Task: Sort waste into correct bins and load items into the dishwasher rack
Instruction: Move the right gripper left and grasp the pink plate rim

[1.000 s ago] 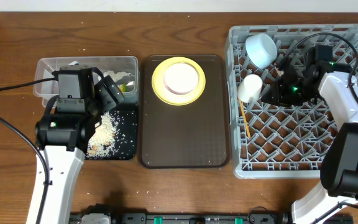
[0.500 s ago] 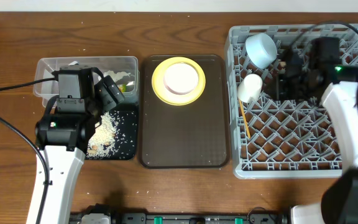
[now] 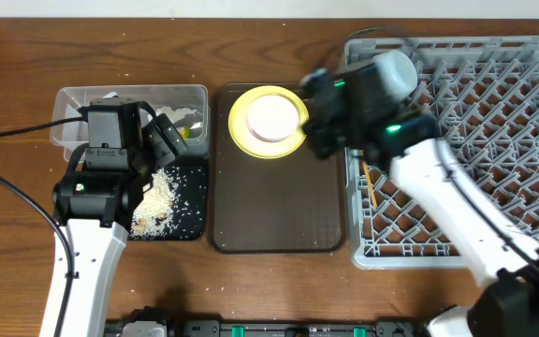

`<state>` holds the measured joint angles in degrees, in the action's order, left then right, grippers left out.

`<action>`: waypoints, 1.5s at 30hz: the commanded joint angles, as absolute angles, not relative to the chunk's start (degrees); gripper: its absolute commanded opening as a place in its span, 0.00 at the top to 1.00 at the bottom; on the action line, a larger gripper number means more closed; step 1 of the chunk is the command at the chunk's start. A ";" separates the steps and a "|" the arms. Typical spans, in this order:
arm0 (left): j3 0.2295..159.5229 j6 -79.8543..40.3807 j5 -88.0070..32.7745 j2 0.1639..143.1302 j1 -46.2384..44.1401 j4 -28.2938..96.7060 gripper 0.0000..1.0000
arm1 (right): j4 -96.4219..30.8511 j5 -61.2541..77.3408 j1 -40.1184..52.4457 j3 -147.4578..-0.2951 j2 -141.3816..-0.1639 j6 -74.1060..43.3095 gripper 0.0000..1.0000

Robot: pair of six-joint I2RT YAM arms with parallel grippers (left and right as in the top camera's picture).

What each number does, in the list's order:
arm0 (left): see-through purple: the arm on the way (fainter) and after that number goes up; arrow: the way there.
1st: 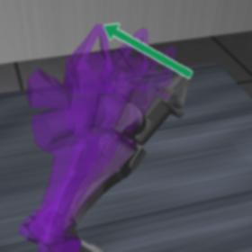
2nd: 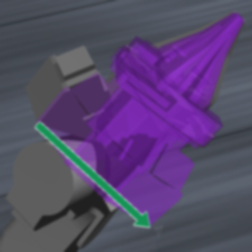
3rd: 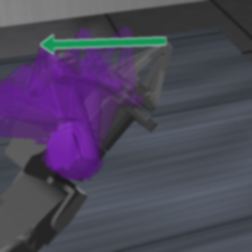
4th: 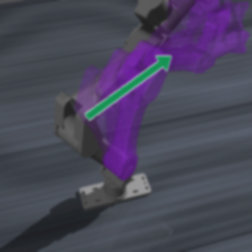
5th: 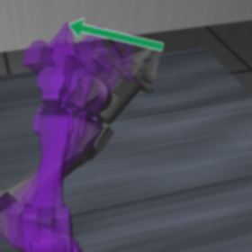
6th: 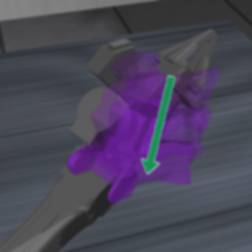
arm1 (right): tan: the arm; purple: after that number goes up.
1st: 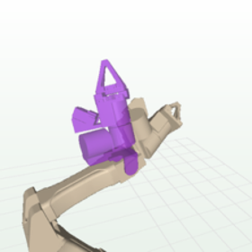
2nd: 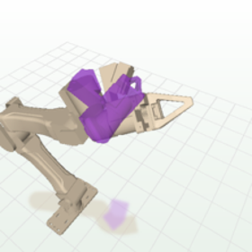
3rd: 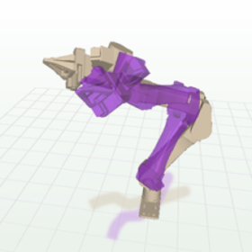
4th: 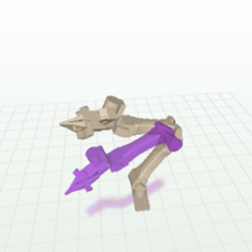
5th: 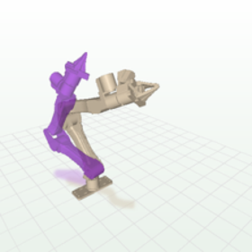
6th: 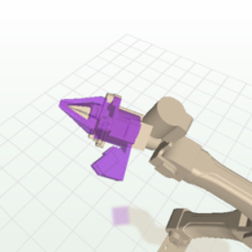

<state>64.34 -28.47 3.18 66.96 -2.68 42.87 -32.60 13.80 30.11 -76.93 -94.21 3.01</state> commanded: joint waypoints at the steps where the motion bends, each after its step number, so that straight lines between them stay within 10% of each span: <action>1: 65.06 -28.12 3.49 66.72 -2.44 42.87 0.05 | -29.19 5.69 35.75 -77.58 -97.95 2.79 0.76; 22: 65.06 -28.12 3.46 66.72 -2.44 42.87 0.05 | -7.86 -12.23 42.00 -77.56 -119.28 12.93 0.48; 30: 65.06 -28.12 3.46 66.72 -2.44 42.87 0.04 | -8.60 -12.23 41.54 -77.58 -119.28 12.95 0.73; 45: 65.06 -28.12 3.46 66.72 -2.44 42.87 0.05 | -7.33 -12.19 41.71 -77.60 -118.15 12.36 0.89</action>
<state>64.34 -28.47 3.18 66.96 -2.68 42.89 -7.46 -11.60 42.39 -76.93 -119.00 13.06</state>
